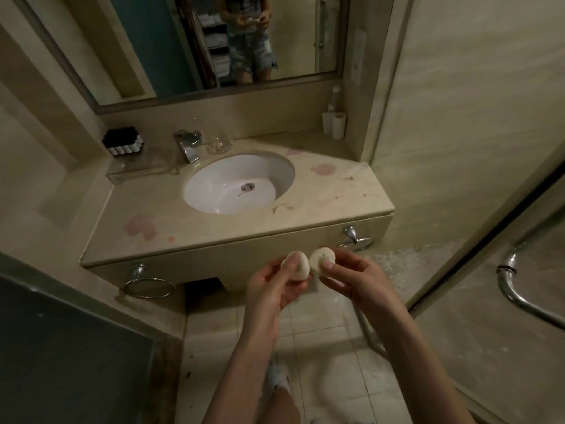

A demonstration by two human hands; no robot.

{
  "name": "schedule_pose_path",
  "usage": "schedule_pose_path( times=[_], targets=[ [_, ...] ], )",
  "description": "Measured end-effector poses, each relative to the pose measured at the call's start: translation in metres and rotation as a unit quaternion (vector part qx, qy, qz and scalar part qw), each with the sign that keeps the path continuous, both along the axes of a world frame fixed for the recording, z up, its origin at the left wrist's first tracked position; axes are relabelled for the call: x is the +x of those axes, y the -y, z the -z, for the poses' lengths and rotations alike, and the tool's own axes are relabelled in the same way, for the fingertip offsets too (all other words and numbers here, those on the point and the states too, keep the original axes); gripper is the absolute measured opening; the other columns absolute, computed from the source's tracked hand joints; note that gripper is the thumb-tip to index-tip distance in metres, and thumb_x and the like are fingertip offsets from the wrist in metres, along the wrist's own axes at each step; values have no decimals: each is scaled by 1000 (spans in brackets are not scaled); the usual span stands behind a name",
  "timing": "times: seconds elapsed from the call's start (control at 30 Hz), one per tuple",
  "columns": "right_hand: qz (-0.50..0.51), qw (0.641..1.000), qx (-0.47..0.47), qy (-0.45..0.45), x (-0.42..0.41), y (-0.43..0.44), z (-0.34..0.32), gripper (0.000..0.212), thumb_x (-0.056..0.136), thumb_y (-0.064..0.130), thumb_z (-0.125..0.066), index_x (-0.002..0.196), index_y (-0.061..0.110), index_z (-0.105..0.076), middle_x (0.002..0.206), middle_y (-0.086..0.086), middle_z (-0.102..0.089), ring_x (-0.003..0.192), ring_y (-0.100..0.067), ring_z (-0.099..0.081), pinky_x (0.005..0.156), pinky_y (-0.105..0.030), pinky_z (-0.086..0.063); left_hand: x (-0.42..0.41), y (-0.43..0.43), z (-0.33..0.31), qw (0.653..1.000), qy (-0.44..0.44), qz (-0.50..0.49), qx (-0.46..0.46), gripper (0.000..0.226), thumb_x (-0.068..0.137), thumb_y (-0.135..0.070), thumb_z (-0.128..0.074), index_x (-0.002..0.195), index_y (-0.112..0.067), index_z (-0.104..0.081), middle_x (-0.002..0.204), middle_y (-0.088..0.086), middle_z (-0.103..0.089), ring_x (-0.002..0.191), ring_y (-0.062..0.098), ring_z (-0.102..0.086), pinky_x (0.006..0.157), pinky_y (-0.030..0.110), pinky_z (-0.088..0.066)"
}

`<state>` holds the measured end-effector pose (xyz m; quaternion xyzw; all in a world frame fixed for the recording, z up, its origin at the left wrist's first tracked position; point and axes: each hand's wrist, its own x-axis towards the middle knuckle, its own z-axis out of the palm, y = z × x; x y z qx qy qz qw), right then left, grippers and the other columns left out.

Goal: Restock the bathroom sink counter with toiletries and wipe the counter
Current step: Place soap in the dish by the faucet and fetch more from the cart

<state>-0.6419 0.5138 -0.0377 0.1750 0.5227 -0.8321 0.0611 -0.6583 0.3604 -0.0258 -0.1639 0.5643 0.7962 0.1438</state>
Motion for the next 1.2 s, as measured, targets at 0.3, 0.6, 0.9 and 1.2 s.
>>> schedule_pose_path(
  times=[0.3, 0.6, 0.9, 1.2],
  targets=[
    [1, 1000, 22, -7, -128, 6, 2, 40, 74, 9, -71, 113, 8, -67, 105, -10, -72, 96, -19, -69, 77, -25, -56, -133, 4, 6, 1000, -6, -1, -21, 19, 79, -14, -73, 96, -9, -68, 95, 8, -72, 86, 19, -71, 64, 21, -57],
    [17, 998, 62, -13, -284, 27, -7, 31, 81, 4, -68, 112, 6, -67, 105, -13, -72, 98, -23, -69, 77, -24, -57, -291, 28, 2, 1000, -27, 8, 5, 20, 80, -12, -73, 98, -6, -69, 87, 6, -75, 84, 21, -73, 66, 23, -58],
    [24, 998, 51, 29, -378, 33, 2, 29, 79, 5, -69, 109, 7, -68, 100, -10, -73, 90, -19, -70, 72, -22, -57, -382, 33, 15, 999, 3, -4, 34, 22, 82, -12, -71, 103, -3, -70, 97, 12, -74, 94, 25, -71, 69, 22, -57],
    [-69, 996, 50, 42, -488, 43, 6, 21, 83, 11, -68, 104, 13, -70, 95, -7, -75, 83, -17, -72, 66, -20, -56, -464, 44, 16, 993, 35, -111, 24, 24, 84, -15, -71, 104, -3, -70, 97, 11, -74, 93, 20, -71, 71, 21, -57]
  ],
)
